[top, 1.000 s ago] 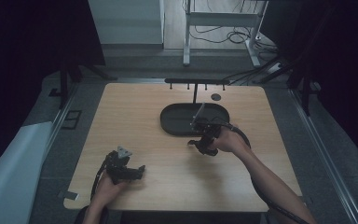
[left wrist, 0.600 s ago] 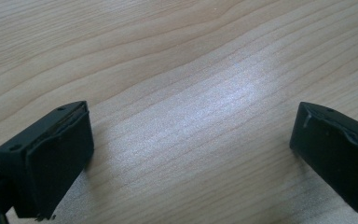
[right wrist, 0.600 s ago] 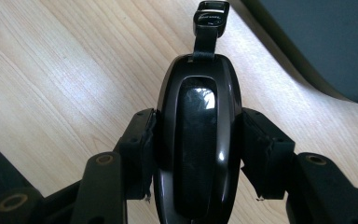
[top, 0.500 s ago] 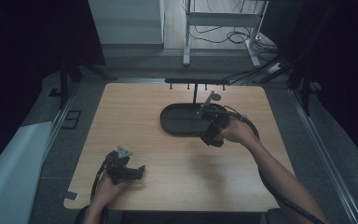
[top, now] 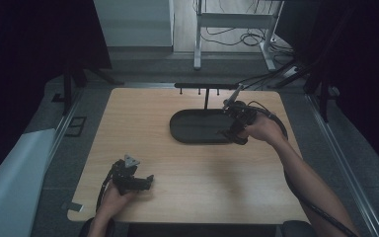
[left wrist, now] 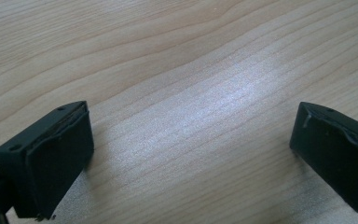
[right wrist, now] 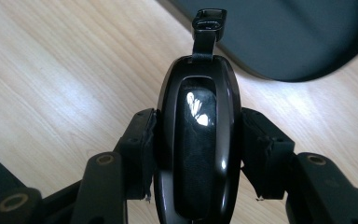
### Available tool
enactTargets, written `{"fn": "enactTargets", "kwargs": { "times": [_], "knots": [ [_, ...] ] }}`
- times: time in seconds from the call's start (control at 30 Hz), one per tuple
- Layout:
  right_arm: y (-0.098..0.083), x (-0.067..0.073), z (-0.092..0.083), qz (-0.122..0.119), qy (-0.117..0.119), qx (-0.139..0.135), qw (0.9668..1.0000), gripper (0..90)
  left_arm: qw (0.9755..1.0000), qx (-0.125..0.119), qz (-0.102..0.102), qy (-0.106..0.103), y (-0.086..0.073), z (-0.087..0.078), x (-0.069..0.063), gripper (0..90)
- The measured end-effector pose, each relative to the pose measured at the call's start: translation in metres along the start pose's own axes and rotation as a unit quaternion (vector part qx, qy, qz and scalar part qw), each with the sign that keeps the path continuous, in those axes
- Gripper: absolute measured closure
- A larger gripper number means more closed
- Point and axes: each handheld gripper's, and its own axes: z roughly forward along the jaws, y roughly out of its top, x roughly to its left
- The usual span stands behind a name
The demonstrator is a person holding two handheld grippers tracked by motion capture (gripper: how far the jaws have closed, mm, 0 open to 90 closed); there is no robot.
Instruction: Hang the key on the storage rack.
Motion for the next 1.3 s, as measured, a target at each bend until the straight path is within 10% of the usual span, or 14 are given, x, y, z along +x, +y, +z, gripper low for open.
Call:
{"fn": "enactTargets", "kwargs": {
  "times": [0.57, 1.3],
  "knots": [
    [-0.009, -0.042, -0.048, 0.056, -0.024, -0.034, 0.9976, 48.9, 1.0, 0.0, 0.0, 0.0, 0.0, 0.0, 0.0, 0.0],
    [0.003, -0.061, -0.092, 0.094, -0.039, -0.063, 0.9928, 49.0, 1.0, 0.001, 0.0, 0.0, 0.0, 0.0, 0.0, 0.0]
  ]
}}
